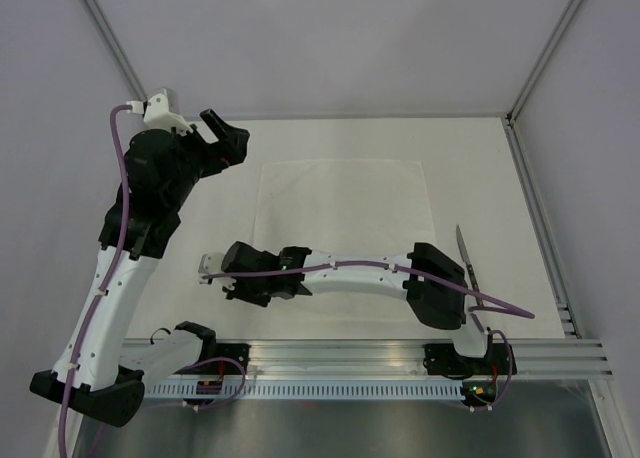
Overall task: Fold the napkin, place the utensils inside, and roll it up
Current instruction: Fold the napkin
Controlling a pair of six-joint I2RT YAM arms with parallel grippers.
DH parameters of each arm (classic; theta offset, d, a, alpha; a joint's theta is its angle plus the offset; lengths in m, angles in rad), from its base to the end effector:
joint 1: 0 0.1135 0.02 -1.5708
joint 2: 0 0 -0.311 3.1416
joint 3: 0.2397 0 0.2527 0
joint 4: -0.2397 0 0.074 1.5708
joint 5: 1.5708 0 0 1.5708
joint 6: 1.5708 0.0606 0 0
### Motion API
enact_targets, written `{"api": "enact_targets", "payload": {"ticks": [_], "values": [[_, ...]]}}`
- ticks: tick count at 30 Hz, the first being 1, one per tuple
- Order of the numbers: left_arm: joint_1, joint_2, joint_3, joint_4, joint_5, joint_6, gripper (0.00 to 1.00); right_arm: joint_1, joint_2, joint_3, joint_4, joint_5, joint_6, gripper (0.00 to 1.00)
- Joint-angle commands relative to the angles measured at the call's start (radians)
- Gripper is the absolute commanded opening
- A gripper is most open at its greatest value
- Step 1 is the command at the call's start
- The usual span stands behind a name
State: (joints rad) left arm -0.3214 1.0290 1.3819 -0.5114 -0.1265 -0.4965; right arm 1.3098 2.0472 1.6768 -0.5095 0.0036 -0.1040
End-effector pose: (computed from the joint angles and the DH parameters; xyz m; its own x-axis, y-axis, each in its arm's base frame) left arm 0.1938 -0.0565 0.4999 -0.2246 -0.4232 -0.8777 0.1003 0.8859 -0.4529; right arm 0.1290 0.4820 0.2532 -0.0976 -0.7676 -0.6335 -0.9810 0.1816 -0.0689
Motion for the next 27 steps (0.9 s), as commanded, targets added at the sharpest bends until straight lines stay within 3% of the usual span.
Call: {"api": "enact_targets", "payload": {"ticks": [1,10,16,27], "values": [[0.012,-0.015,0.039,-0.004,-0.010,0.035,1.00,0.020,0.028,0.073,-0.035,0.012,0.009,0.00],[0.027,-0.012,0.034,-0.007,0.001,0.033,1.00,0.028,0.073,0.165,-0.053,0.007,0.017,0.00],[0.031,-0.009,0.032,-0.007,0.005,0.030,1.00,0.013,0.056,0.143,-0.034,0.045,0.003,0.01],[0.031,0.020,0.032,0.016,0.034,0.010,1.00,-0.248,-0.131,0.023,-0.014,0.055,-0.045,0.01]]}}
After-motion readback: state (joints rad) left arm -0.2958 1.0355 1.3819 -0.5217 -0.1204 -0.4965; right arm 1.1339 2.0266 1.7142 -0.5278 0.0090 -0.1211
